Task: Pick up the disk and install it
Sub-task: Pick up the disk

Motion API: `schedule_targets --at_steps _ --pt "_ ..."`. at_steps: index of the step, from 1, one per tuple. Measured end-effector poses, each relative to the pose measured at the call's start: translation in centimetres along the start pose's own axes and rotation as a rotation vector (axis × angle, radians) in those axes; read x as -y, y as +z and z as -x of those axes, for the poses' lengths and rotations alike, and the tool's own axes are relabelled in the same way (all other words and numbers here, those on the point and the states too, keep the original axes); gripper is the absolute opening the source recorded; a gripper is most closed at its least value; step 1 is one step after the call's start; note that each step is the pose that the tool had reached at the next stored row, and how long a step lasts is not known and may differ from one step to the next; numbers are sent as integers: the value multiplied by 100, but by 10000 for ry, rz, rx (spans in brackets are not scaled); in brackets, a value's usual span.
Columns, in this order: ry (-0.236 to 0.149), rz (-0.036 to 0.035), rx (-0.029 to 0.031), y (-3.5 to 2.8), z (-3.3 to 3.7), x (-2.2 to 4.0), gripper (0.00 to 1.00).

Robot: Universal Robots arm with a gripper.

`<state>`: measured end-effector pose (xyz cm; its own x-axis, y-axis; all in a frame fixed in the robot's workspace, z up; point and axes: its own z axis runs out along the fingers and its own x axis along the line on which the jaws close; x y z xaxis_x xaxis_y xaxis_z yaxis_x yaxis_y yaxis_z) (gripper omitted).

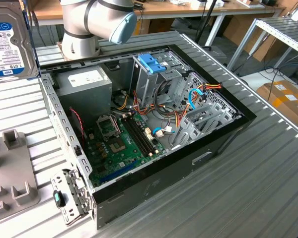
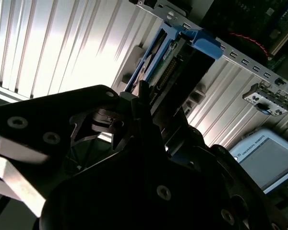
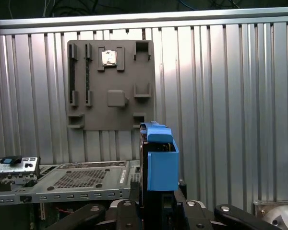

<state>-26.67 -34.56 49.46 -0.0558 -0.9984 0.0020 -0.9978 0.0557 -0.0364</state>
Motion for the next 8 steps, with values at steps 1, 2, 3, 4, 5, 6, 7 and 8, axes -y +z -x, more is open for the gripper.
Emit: schedule_targets --at_steps 1,2,3,4,5,6,7,8 --pt "0 0 0 1 2 27 35" --pt "0 0 1 2 3 48 35" --pt "0 -1 1 4 5 89 35" --pt "-1 0 1 5 8 129 35" --pt "-1 -1 1 6 9 155 35" --pt "0 -1 1 7 11 178 35" --pt "-1 -1 1 9 14 227 35" --pt "0 0 1 11 17 287 35"
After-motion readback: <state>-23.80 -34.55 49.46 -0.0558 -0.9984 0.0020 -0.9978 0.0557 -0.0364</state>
